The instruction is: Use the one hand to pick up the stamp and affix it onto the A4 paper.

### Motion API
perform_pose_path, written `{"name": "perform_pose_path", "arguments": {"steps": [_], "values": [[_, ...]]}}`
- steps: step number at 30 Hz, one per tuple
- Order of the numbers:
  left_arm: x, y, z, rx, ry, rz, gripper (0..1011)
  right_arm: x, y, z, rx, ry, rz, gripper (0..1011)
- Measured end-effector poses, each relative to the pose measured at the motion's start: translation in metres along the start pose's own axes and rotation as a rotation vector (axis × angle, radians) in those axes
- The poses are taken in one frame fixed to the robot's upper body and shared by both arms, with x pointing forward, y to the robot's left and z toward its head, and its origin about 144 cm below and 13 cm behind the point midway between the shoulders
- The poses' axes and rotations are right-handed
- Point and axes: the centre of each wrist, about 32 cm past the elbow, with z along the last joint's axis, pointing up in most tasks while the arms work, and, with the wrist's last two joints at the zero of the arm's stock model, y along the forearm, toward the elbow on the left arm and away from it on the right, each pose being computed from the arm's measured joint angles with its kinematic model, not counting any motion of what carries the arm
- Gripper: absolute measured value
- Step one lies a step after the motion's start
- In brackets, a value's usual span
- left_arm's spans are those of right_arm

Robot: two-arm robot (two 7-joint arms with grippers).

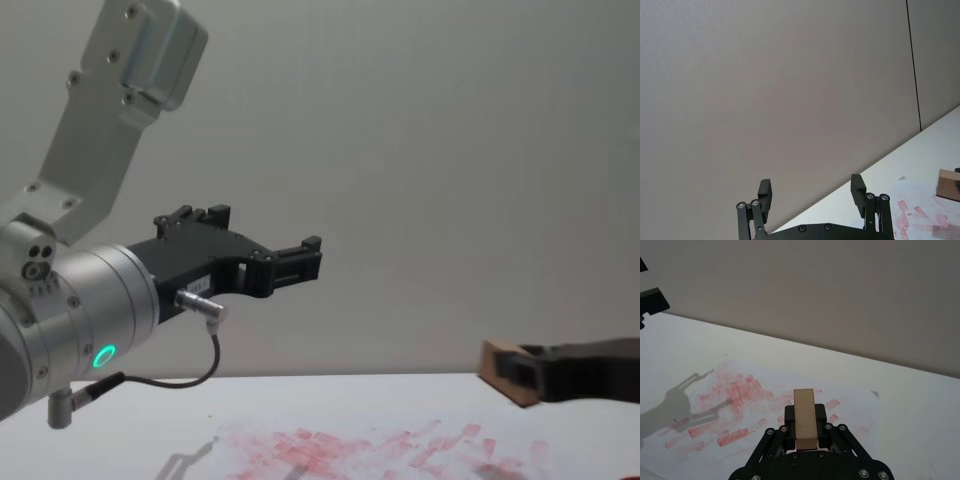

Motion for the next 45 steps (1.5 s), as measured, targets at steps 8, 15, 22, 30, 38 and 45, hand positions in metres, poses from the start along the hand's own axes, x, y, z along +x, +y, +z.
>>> {"name": "perform_pose_path", "arguments": {"steps": [8,15,22,30,38,45], "values": [[0.000,0.000,0.000,0.000,0.000,0.000,1001,0.003,-0.026,-0.008,-0.053,0.038,-0.091,216],[0.000,0.000,0.000,0.000,0.000,0.000,1001,0.006,-0.045,-0.018,-0.121,0.065,-0.158,216],[0.000,0.000,0.000,0.000,0.000,0.000,1001,0.011,-0.054,-0.023,-0.170,0.068,-0.197,216],[0.000,0.000,0.000,0.000,0.000,0.000,1001,0.017,-0.054,-0.025,-0.207,0.060,-0.219,216],[0.000,0.000,0.000,0.000,0.000,0.000,1001,0.022,-0.051,-0.026,-0.230,0.050,-0.216,216],[0.000,0.000,0.000,0.000,0.000,0.000,1001,0.024,-0.049,-0.027,-0.243,0.043,-0.210,331]]}}
